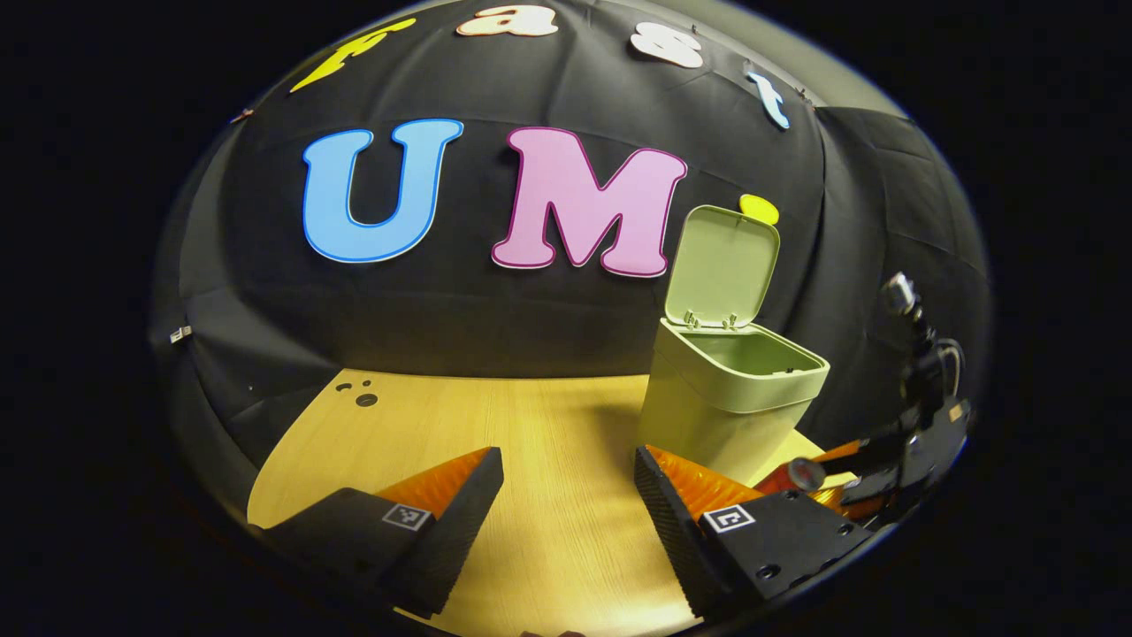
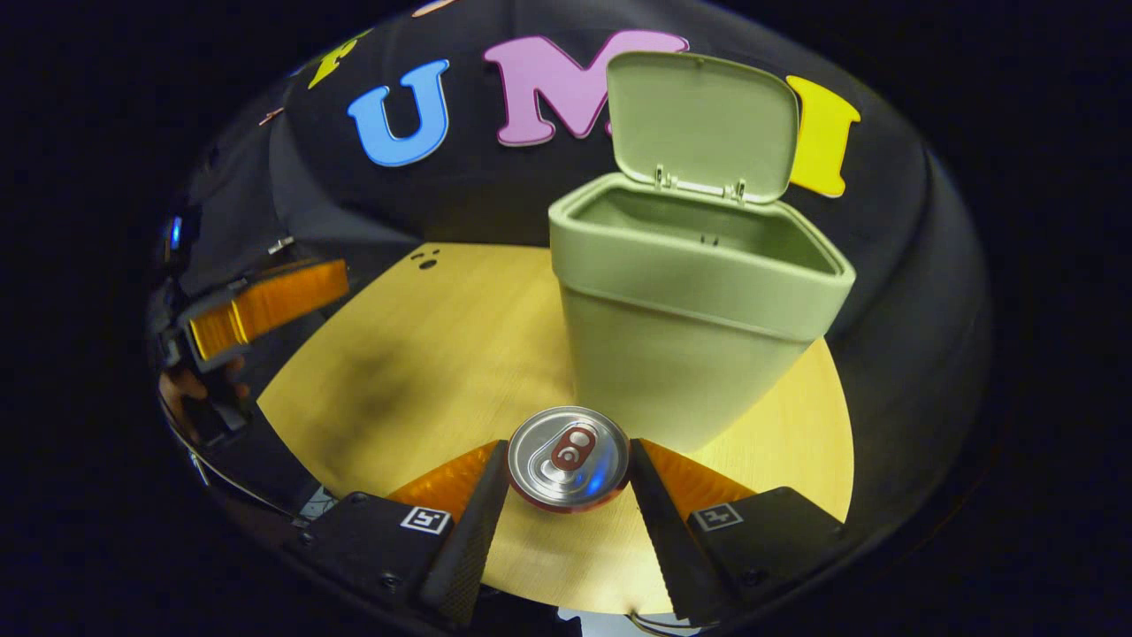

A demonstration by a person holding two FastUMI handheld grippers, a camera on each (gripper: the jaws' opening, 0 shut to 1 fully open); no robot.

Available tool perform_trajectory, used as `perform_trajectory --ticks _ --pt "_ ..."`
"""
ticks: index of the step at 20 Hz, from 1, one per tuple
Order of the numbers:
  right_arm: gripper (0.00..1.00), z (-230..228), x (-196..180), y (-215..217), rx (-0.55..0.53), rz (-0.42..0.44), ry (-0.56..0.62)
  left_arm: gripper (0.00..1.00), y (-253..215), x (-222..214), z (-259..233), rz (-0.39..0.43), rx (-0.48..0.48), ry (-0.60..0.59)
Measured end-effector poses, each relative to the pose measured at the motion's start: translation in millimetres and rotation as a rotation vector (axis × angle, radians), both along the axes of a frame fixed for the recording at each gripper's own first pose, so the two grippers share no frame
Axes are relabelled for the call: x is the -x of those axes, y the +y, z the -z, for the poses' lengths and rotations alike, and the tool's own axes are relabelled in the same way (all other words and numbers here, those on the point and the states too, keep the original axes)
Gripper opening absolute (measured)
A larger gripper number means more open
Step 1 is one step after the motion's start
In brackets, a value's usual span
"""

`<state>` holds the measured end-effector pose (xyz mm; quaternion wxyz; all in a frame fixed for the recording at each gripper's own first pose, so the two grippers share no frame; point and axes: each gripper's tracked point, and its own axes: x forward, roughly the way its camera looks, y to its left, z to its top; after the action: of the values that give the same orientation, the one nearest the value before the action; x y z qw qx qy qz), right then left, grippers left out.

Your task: Press the lid of the desktop garbage bin to open it, pick up the crumpled paper on the desktop and throw it into the bin, then pick up the pop can on the desktop and drop it into the bin, and finally close the garbage bin lid.

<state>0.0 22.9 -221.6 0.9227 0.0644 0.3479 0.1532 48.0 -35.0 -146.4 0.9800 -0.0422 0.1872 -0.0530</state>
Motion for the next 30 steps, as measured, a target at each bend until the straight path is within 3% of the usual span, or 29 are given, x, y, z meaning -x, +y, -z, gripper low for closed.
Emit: perform_trajectory --ticks 7,11,13,15,16,17,20,30 --pt "0.83 -100.0 -26.5 -8.6 -0.069 -0.004 -0.146 0.96 -2.6 -2.1 0.7 0.009 0.001 0.004" --pt "0.83 -148.7 -55.6 -22.5 -0.120 0.044 -0.251 0.96 -3.0 0.5 0.2 0.009 0.001 0.002" --pt "0.83 -160.2 -76.4 -37.6 -0.095 0.076 -0.295 0.96 -2.0 3.1 0.7 0.008 0.001 0.003" --pt "0.83 -161.1 -94.3 -48.6 -0.062 0.100 -0.307 0.96 -0.5 5.1 1.4 0.003 0.001 0.005" --pt "0.78 -159.0 -101.4 -51.9 -0.058 0.112 -0.306 0.96 0.5 6.7 1.3 0.000 0.001 0.006" --pt "0.83 -153.5 -108.7 -55.3 -0.056 0.122 -0.291 0.96 1.2 7.2 0.3 -0.004 0.002 0.006" --pt "0.83 -134.7 -125.7 -61.1 -0.037 0.142 -0.247 0.96 4.0 9.7 1.2 -0.012 0.002 0.007" --pt "0.83 -68.0 -150.8 -47.2 -0.001 0.108 -0.031 0.96 2.7 13.2 4.9 -0.012 -0.001 0.012"
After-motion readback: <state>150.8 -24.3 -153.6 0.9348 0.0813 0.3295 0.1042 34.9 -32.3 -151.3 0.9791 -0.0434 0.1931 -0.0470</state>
